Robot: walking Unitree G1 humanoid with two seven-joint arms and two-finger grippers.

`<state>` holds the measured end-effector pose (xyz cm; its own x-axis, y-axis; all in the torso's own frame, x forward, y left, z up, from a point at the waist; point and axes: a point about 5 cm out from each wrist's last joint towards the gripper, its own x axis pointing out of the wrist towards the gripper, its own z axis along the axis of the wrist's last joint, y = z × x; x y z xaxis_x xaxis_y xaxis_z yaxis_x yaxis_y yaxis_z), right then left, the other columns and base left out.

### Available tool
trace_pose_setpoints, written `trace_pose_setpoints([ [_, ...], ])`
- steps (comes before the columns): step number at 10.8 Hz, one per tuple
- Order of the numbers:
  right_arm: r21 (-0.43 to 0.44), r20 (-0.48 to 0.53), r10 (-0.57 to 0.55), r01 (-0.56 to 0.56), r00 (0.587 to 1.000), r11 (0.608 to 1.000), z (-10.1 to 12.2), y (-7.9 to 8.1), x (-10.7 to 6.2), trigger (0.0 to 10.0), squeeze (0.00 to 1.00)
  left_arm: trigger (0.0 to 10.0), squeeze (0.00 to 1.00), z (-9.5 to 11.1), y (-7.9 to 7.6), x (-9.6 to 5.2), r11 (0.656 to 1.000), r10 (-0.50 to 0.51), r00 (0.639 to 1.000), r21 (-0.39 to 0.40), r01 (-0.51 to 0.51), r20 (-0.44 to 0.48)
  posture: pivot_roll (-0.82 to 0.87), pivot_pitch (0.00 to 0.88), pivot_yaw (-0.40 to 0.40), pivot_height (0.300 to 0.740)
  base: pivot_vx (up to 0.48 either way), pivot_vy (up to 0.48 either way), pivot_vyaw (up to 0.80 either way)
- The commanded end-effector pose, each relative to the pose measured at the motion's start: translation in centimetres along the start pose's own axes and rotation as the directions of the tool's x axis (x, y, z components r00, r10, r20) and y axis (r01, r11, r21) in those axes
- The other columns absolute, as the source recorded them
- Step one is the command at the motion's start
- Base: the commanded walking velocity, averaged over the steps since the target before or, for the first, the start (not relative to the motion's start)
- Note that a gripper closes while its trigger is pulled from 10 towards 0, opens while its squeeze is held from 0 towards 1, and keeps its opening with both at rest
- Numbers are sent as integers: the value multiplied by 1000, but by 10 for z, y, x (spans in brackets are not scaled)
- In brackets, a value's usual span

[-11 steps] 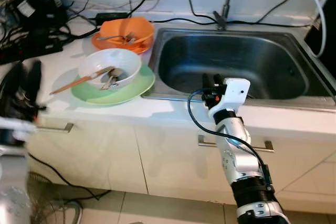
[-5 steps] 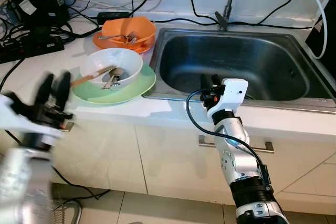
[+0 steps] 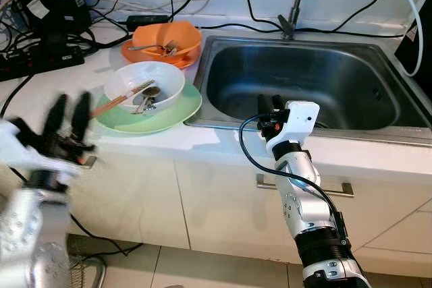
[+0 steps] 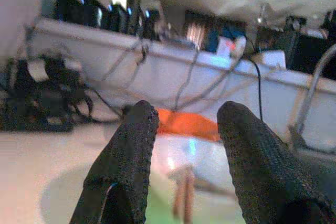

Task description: Kitchen organization

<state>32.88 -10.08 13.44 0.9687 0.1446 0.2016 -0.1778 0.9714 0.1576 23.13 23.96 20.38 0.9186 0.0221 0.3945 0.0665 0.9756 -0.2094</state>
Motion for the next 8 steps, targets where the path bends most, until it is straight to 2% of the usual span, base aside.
trace_pose_setpoints([
  [1,14,13,6,-7,1000,1000,2,2,3,10000,0,10000,0,11,0,2,999,0,999,35,-2,42,159,0,49,740,0,0,0],
  [3,16,13,9,-10,1000,1000,3,3,3,10000,0,10000,0,6,0,0,999,2,1000,43,-3,26,161,0,43,740,0,0,0],
  [5,13,14,8,-8,1000,1000,3,2,4,10000,0,10000,0,-5,1,-6,1000,26,1000,15,-25,-6,157,0,42,740,0,0,0],
  [8,13,16,7,-7,1000,1000,4,1,4,10000,0,10000,0,-18,1,-19,999,51,998,0,-51,-47,160,0,38,740,0,0,0],
])
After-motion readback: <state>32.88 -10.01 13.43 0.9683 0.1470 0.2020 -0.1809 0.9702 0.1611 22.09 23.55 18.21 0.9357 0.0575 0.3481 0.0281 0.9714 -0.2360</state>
